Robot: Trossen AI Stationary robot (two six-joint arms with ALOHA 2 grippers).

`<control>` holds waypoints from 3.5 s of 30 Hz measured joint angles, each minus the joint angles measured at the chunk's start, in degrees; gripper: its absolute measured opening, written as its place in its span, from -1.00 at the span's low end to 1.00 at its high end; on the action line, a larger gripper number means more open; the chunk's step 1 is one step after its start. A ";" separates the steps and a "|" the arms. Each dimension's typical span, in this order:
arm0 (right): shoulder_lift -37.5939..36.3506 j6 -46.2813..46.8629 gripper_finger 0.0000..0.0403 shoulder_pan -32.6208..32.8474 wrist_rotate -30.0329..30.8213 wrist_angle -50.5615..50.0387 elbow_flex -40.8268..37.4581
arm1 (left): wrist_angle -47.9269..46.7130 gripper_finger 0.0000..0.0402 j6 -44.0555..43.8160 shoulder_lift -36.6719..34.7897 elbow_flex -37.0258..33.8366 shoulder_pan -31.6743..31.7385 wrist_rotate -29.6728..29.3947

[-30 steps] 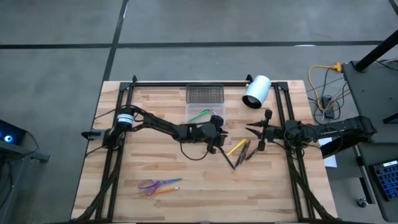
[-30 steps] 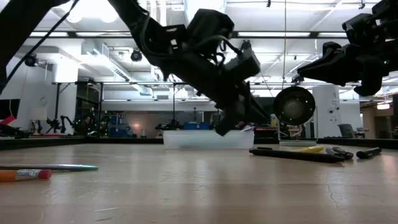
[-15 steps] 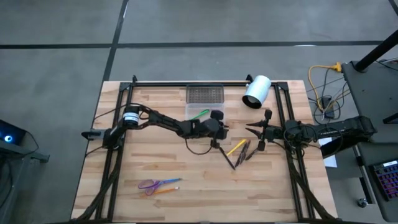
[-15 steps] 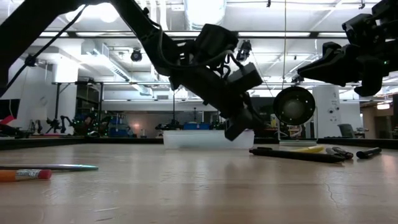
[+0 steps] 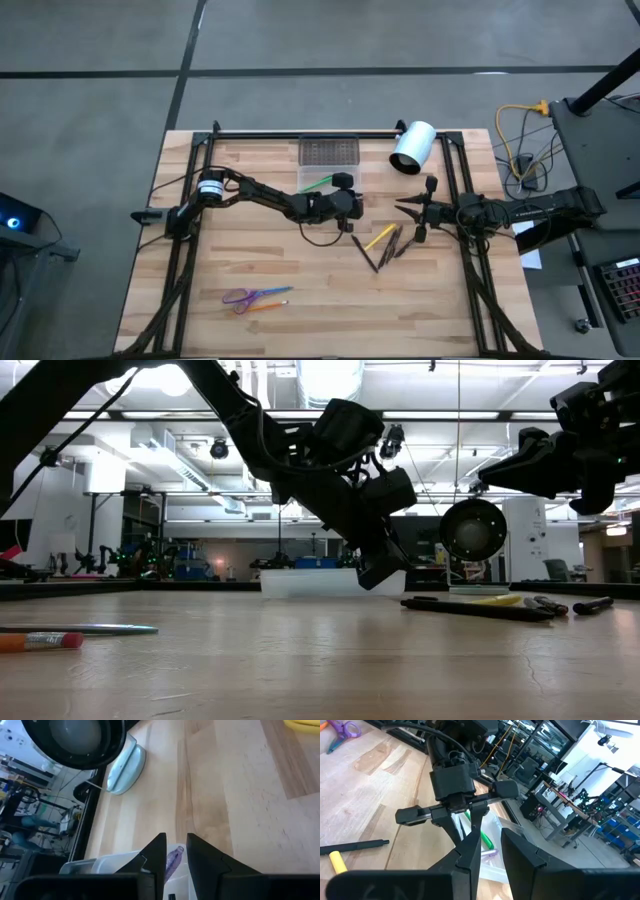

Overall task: Pick & place school supplies into a supply box
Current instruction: Put the purple pen into the black box

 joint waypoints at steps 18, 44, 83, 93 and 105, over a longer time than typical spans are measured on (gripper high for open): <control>0.07 -0.01 -0.66 -0.02 0.00 0.03 0.00 | -3.55 -0.71 0.37 -2.56 0.00 -2.73 3.32; 0.04 -0.06 -0.66 0.00 0.01 0.03 0.00 | -20.04 -0.78 -1.15 -8.48 -0.09 -0.10 3.19; 0.04 -0.01 -0.66 -0.01 -0.01 0.01 0.00 | -16.39 -0.32 23.52 -3.85 1.01 7.60 13.81; 0.02 -0.05 -0.66 0.00 0.02 0.02 0.00 | -16.07 -0.55 23.15 -0.40 4.24 8.15 14.05; 0.02 -0.02 -0.66 0.00 0.02 0.01 0.00 | -18.28 -0.92 21.35 0.15 5.74 6.90 2.70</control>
